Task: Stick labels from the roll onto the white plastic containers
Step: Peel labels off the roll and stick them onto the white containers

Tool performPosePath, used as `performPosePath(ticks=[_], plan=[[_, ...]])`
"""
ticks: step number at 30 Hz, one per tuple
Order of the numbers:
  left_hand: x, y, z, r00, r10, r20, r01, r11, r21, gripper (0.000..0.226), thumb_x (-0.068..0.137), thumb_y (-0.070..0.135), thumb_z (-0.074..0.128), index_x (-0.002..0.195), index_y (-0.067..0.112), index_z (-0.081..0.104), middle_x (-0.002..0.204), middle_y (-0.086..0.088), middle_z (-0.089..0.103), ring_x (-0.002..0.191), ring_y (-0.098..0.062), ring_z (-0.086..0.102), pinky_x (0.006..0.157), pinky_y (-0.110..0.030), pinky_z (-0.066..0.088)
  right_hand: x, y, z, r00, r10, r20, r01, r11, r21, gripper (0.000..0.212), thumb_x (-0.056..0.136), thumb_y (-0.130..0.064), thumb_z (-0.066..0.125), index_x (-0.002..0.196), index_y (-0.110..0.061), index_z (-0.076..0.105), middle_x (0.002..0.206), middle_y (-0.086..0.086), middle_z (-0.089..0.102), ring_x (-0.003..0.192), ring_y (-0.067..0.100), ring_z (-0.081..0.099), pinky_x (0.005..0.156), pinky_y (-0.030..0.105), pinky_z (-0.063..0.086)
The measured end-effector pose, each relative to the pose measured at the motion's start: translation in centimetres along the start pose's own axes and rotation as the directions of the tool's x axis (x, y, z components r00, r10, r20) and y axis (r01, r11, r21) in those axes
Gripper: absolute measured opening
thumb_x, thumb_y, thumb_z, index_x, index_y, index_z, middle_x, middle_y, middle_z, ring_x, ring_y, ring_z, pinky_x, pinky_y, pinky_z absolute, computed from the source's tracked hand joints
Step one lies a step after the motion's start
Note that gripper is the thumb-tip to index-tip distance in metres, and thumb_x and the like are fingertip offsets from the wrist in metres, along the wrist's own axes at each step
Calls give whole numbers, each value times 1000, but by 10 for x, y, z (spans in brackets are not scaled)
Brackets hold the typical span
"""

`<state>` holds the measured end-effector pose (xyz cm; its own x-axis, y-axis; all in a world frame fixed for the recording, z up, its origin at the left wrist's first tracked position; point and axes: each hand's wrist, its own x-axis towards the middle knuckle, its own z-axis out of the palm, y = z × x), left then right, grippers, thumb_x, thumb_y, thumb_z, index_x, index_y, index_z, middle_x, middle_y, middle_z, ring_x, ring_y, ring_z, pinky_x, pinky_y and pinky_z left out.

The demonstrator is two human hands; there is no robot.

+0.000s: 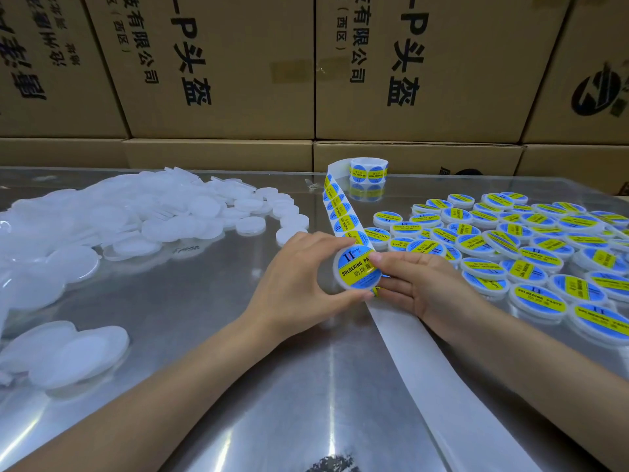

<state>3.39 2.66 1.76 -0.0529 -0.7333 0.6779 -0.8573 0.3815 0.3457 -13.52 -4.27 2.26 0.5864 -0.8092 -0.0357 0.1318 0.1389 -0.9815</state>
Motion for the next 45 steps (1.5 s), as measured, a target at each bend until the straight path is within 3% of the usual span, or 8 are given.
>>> performPosePath(ticks=[19,23,28,31,33,37,41,45], plan=[[-1,4,0,999,9,-53,-8,1000,20,55,64,47,83,108,16,69,97,7,68,84,-13,59,78,-28,44,-4,6,11,978,-161,-135,135,974,-180,12,85,-17,67,85,-4,68,82,8,72,74,11,65,78,36,56],[-1,6,-2,998,-17,-55,17,1000,3,52,63,47,83,104,18,69,95,9,68,82,-14,59,77,-28,44,-5,9,16,896,-426,-124,336,835,-436,12,84,-12,67,75,-16,61,73,-3,66,64,4,61,60,21,51],[1,9,-4,994,-44,-96,42,999,-19,51,61,48,83,100,19,69,90,10,68,79,-14,57,75,-30,45,-6,14,12,795,-606,-34,408,576,-709,7,82,-36,66,86,-34,60,99,-18,60,72,6,64,68,38,53],[-1,9,-5,996,-43,-84,42,999,-11,50,61,45,85,99,17,69,90,10,67,79,-14,57,75,-31,45,-4,11,8,795,-607,-15,371,505,-779,46,76,-48,68,118,-55,49,105,-20,44,65,6,56,72,30,52],[-1,10,-5,997,-35,-73,34,999,-10,49,61,45,85,98,17,70,90,11,67,79,-14,57,75,-31,45,-3,6,2,843,-535,-50,297,541,-787,72,66,-59,67,128,-65,30,100,-19,43,57,5,48,66,19,47],[0,14,-7,995,4,-103,-10,998,-59,48,62,48,81,99,19,70,91,14,67,80,-10,57,75,-27,45,-3,4,7,928,-368,62,336,752,-566,41,65,-59,59,93,-29,63,64,8,58,50,9,45,52,26,37],[-1,14,-4,995,80,-62,-82,996,-44,55,64,45,81,108,13,68,102,8,68,90,-8,59,82,-20,43,-6,3,16,947,-311,77,313,850,-424,22,85,-35,59,71,-18,63,52,-12,59,47,-3,50,49,8,38],[-2,17,0,990,79,114,-76,997,-28,64,81,42,68,133,11,51,134,1,55,124,-12,49,105,-23,35,-7,3,17,969,-241,-58,206,913,-353,46,98,-38,40,57,-19,51,38,-9,37,34,6,29,37,15,25]])
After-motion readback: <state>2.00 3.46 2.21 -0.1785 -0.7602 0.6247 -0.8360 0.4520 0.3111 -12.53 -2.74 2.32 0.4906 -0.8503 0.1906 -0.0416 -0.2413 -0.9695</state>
